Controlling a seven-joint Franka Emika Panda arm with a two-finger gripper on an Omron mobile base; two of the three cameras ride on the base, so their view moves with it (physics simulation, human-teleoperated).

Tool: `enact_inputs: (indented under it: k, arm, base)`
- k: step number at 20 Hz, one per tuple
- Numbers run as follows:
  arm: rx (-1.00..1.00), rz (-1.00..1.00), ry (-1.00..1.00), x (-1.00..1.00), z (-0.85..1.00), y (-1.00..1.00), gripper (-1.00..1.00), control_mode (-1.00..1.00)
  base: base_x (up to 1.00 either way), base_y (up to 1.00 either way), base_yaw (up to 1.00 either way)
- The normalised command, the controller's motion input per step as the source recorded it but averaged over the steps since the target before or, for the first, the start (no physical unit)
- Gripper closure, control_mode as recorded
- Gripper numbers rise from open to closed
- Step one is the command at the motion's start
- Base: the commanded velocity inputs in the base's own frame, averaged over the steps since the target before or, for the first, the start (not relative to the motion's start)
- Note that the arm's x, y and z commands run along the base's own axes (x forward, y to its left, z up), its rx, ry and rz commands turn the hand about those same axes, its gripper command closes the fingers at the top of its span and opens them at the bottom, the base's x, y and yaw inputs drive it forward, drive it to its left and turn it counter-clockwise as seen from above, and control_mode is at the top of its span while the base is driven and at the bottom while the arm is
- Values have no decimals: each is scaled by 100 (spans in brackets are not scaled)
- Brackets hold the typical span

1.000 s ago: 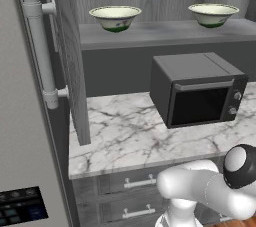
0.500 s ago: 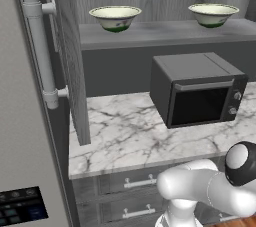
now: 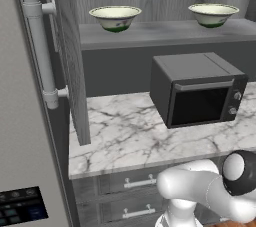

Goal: Move the bowls from the cabinet to the plates on the dining table.

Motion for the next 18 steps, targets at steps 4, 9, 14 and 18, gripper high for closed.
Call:
enact_inputs:
  k: [4,9,14,18]
  arm:
    - [-17,0,0,-46,0,98,-100,-100]
    - [-22,0,6,-2,-15,85,-100,-100]
    - [-27,0,17,28,-16,58,-100,-100]
    - [-22,0,26,64,-32,10,-100,-100]
  base:
    - [0,0,0]
    - [0,0,0]
    - [0,0,0]
    - [0,0,0]
